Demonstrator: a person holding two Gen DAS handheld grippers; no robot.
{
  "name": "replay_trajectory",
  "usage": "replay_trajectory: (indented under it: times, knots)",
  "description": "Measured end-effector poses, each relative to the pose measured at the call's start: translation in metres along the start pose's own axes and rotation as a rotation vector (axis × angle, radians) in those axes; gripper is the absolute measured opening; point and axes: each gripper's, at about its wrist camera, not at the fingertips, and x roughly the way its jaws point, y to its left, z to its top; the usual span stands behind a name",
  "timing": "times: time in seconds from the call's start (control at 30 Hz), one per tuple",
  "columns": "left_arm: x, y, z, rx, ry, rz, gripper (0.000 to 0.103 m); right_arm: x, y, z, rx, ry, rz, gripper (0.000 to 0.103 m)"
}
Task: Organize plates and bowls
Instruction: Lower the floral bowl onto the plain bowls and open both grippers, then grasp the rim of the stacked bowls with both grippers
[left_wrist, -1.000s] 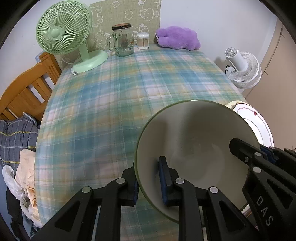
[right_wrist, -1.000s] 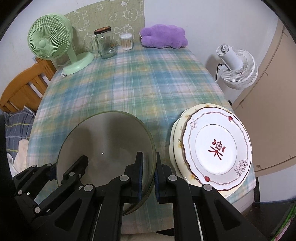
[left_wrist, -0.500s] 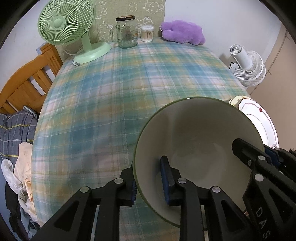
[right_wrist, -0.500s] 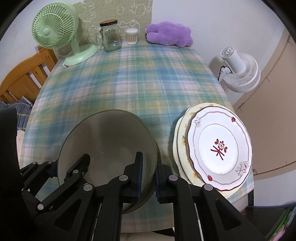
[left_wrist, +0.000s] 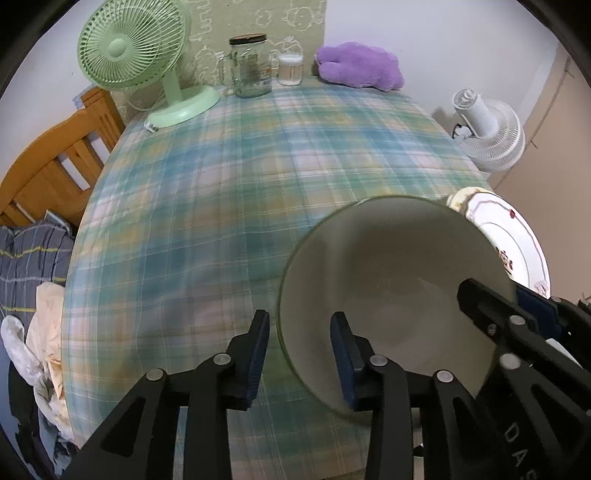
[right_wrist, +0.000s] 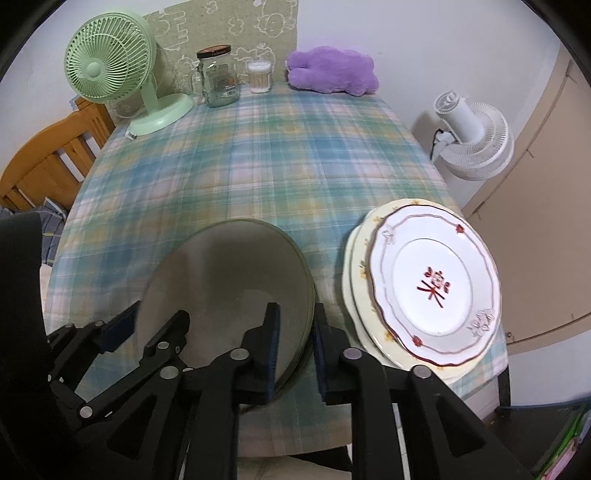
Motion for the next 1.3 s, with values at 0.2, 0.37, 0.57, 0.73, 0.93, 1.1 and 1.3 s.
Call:
replay_trajectory:
  times: [0.2, 0.37, 0.57, 0.73, 0.93, 1.1, 1.3]
  knots:
    - [-0.009, -0.003, -0.004, 0.023, -0.013, -0.036, 0.063, -0.006, -0.006, -0.008, 0.032, 0.010, 0.003, 0.046]
    - [-0.014, -0.002, -0.002, 0.009, -0.025, -0.046, 0.074, -0.011, -0.013, -0.007, 0.048, -0.003, 0.014, 0.060]
    - [-0.014, 0.002, 0.003, -0.027, -0.032, -0.054, 0.085, -0.003, -0.021, 0.002, 0.052, 0.007, 0.092, 0.062]
    - [-0.008, 0.000, 0.010, -0.056, -0.023, -0.030, 0.085, 0.013, -0.028, 0.013, 0.052, 0.026, 0.122, 0.062]
    - [0.005, 0.003, 0.015, -0.110, 0.001, -0.011, 0.085, 0.038, -0.032, 0.027, 0.052, 0.075, 0.227, 0.062]
    - [0.016, 0.007, 0.012, -0.155, 0.029, 0.008, 0.085, 0.057, -0.028, 0.031, 0.024, 0.121, 0.295, 0.062]
    - [0.026, 0.005, 0.008, -0.193, 0.058, 0.029, 0.085, 0.074, -0.029, 0.030, 0.001, 0.183, 0.337, 0.060]
